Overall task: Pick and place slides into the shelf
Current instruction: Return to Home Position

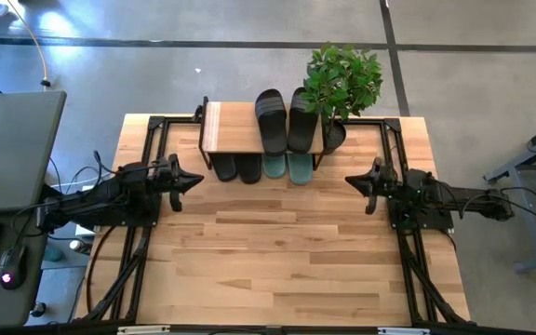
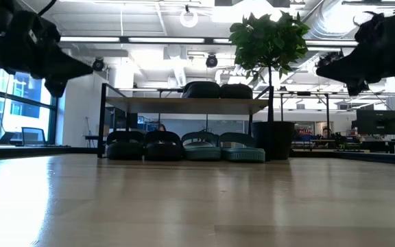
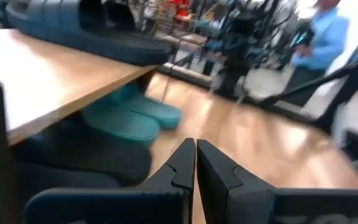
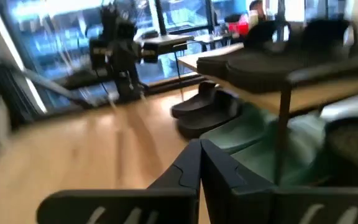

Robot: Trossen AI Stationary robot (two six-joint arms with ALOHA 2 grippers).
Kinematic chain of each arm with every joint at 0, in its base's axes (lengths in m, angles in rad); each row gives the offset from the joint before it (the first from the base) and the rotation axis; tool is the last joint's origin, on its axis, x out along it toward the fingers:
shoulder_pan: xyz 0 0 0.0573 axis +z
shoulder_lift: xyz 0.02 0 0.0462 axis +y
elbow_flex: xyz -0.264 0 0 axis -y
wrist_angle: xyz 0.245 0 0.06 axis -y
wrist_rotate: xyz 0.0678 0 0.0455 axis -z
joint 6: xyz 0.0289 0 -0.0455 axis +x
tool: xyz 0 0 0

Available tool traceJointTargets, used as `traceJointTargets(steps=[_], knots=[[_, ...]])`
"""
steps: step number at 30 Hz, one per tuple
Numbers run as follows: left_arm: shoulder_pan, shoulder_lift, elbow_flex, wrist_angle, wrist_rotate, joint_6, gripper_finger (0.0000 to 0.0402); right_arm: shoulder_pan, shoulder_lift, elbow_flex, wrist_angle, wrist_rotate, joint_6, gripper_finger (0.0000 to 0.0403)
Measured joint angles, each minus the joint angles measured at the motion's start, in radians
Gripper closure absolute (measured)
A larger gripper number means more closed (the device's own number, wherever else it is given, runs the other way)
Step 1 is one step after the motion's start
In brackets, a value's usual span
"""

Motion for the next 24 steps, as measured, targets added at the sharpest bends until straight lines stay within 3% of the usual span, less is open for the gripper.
traceJointTargets(steps=[3, 6, 12, 24], knots=[[0.0, 0.013, 0.002, -0.006, -0.057, 0.086, 0.0396, 0.0, 0.003, 0.0, 0.0, 0.015, -0.185, 0.0402], [0.0, 0.02, 0.003, -0.003, -0.131, 0.157, 0.0396, 0.0, 0.003, 0.0, 0.004, 0.069, -0.252, 0.0402], [0.0, 0.021, 0.003, 0.006, -0.213, 0.16, 0.0396, 0.0, 0.003, 0.0, 0.01, 0.188, -0.26, 0.0402], [0.0, 0.021, 0.003, 0.007, -0.212, 0.16, 0.0396, 0.0, 0.003, 0.0, 0.01, 0.189, -0.26, 0.0402]])
